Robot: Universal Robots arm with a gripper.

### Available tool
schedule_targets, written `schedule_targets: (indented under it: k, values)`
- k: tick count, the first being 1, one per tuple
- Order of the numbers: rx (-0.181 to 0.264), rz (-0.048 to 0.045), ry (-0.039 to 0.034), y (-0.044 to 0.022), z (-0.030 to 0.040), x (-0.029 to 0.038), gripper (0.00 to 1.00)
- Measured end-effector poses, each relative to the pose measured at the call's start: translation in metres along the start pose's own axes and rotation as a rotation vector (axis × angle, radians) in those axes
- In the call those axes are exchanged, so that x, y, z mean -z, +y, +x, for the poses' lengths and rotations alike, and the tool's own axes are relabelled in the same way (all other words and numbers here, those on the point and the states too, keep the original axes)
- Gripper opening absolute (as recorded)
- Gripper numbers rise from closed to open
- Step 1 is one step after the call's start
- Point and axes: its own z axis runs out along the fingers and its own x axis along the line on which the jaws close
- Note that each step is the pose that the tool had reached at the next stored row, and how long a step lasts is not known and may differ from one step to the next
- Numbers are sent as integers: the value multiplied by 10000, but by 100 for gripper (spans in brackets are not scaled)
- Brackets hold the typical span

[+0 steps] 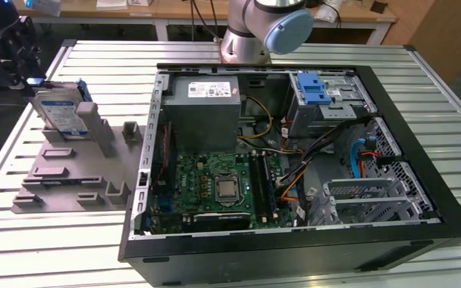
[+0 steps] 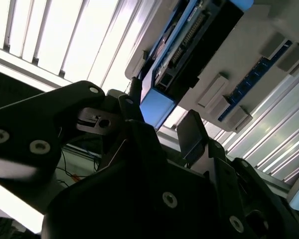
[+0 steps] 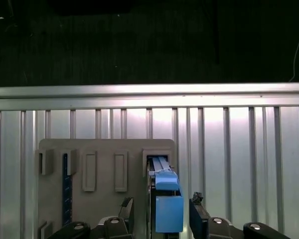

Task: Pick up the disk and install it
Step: 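Pick up the disk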

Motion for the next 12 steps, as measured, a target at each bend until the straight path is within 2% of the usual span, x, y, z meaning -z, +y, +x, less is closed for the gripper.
schedule_targets:
  k: [4,12]
  values:
    - [-11,5,-2,2,-36,-35,56]
    - [-11,1,0,20,-41,-125,56]
